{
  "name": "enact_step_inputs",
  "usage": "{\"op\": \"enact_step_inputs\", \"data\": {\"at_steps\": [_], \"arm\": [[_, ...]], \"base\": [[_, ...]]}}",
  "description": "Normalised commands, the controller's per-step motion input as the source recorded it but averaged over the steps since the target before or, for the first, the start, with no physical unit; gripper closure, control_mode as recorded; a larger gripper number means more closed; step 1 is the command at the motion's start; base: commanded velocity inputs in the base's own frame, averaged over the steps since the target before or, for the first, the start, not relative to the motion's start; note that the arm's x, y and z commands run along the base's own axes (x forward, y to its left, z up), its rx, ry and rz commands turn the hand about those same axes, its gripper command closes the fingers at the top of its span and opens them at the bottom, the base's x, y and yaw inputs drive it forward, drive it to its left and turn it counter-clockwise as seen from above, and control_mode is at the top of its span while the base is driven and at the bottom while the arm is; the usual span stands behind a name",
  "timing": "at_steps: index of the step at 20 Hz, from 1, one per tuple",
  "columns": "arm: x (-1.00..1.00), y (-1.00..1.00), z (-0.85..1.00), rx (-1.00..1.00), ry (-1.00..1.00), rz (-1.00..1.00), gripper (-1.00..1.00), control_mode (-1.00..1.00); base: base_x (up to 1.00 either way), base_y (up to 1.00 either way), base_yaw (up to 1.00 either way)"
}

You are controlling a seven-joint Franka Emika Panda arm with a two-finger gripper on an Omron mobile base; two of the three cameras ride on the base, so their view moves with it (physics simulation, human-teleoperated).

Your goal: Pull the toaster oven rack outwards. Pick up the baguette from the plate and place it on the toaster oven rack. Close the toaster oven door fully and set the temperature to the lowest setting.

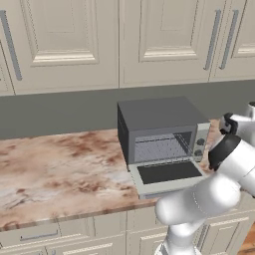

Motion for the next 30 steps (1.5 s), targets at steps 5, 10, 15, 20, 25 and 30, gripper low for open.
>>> {"op": "enact_step_inputs", "data": {"at_steps": [5, 10, 15, 20, 25, 30], "arm": [[0.04, -0.12, -0.25, 0.02, 0.0, -0.11, -1.0, -1.0], [0.05, -0.01, -0.15, 0.0, 0.0, -0.13, -1.0, -1.0], [0.09, 0.0, -0.13, 0.0, 0.0, -0.11, -1.0, -1.0], [0.14, 0.0, -0.1, 0.0, -0.01, -0.06, -1.0, -1.0], [0.12, 0.0, -0.14, 0.0, -0.11, 0.0, -1.0, -1.0], [0.04, -0.02, -0.19, 0.0, -0.03, 0.0, -1.0, -1.0]], "base": [[0.0, 0.0, 0.0], [0.0, 0.0, 0.0], [0.0, 0.0, 0.0], [0.0, 0.0, 0.0], [0.0, 0.0, 0.0], [0.0, 0.0, 0.0]]}}
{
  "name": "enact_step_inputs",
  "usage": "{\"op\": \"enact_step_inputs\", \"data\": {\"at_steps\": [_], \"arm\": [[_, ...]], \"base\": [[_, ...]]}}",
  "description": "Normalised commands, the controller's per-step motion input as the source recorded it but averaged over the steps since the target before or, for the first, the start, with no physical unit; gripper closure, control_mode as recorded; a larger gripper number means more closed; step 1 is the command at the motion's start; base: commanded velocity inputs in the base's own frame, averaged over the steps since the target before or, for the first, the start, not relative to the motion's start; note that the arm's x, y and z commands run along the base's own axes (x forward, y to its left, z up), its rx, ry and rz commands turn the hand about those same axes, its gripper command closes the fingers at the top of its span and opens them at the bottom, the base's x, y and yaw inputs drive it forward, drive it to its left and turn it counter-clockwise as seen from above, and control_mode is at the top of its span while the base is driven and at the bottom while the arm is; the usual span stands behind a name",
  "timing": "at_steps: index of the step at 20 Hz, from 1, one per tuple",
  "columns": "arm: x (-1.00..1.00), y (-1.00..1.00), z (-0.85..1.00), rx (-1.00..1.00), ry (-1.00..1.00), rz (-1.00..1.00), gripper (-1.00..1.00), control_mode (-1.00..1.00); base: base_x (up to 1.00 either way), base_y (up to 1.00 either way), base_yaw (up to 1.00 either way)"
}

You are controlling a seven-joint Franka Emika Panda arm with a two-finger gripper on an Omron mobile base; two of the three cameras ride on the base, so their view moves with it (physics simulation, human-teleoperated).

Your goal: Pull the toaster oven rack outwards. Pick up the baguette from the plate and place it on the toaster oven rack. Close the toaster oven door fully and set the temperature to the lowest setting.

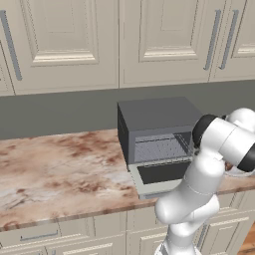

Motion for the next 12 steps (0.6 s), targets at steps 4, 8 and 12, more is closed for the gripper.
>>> {"op": "enact_step_inputs", "data": {"at_steps": [4, 8, 12], "arm": [[0.09, 0.0, -0.22, 0.0, 0.0, 0.0, -1.0, -1.0], [0.13, 0.0, -0.19, 0.0, 0.0, 0.0, -1.0, -1.0], [0.09, 0.0, -0.21, 0.0, 0.0, 0.0, -1.0, -1.0]], "base": [[0.0, 0.0, 0.0], [0.0, 0.0, 0.0], [0.0, 0.0, 0.0]]}}
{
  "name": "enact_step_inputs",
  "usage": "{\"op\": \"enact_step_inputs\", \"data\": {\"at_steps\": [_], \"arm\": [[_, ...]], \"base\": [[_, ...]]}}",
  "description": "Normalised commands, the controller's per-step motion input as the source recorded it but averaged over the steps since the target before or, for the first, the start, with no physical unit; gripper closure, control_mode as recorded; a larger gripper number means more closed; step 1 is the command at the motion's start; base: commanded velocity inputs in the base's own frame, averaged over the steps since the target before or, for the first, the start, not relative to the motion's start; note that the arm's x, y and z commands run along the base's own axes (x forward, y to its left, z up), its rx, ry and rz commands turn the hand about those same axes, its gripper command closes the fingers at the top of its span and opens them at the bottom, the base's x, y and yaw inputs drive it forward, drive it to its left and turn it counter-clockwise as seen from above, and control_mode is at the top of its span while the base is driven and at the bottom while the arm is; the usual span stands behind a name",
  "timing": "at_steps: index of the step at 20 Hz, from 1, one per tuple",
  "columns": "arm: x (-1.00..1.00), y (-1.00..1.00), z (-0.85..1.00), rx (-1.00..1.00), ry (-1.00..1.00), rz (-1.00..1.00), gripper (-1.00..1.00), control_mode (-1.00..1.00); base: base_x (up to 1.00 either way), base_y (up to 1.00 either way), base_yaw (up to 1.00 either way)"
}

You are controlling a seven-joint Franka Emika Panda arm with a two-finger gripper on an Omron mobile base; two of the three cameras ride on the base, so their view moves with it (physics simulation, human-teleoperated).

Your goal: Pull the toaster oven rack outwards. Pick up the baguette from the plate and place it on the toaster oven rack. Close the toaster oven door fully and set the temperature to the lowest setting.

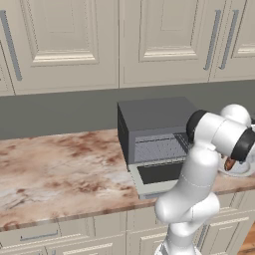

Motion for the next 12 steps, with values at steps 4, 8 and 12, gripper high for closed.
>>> {"op": "enact_step_inputs", "data": {"at_steps": [4, 8, 12], "arm": [[0.09, 0.0, -0.23, 0.0, 0.0, 0.0, -1.0, -1.0], [0.04, 0.0, -0.33, 0.0, 0.0, 0.0, 1.0, -1.0], [0.0, 0.0, -0.16, 0.0, 0.0, 0.0, 1.0, -1.0]], "base": [[0.0, 0.0, 0.0], [0.0, 0.0, 0.0], [0.0, 0.0, 0.0]]}}
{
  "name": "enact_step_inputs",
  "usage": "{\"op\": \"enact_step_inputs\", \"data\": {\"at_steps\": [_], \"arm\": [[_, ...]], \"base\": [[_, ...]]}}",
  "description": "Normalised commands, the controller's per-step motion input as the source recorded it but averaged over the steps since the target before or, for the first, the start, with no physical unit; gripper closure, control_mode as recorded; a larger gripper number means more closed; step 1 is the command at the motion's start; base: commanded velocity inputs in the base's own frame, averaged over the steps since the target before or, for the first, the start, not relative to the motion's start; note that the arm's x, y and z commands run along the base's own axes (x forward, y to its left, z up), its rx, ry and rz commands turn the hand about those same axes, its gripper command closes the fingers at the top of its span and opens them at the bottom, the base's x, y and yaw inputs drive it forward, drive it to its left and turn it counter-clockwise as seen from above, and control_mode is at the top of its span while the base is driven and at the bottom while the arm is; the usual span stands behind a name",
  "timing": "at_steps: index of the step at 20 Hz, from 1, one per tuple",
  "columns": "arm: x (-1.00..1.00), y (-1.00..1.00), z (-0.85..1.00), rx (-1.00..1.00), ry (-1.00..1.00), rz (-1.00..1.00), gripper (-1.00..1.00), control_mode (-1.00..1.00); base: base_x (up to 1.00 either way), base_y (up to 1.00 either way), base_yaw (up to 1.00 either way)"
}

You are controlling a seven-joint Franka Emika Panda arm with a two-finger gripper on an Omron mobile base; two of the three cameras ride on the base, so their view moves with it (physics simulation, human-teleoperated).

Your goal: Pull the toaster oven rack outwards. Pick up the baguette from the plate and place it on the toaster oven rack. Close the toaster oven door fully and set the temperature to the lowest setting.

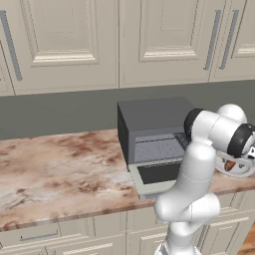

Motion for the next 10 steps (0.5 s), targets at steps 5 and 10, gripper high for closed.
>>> {"op": "enact_step_inputs", "data": {"at_steps": [5, 10], "arm": [[-0.04, 0.01, -0.01, 0.0, 0.0, 0.0, 1.0, -1.0], [-0.2, 0.05, 0.0, 0.0, -0.02, 0.0, 1.0, -1.0]], "base": [[0.0, 0.0, 0.0], [0.0, 0.0, 0.0]]}}
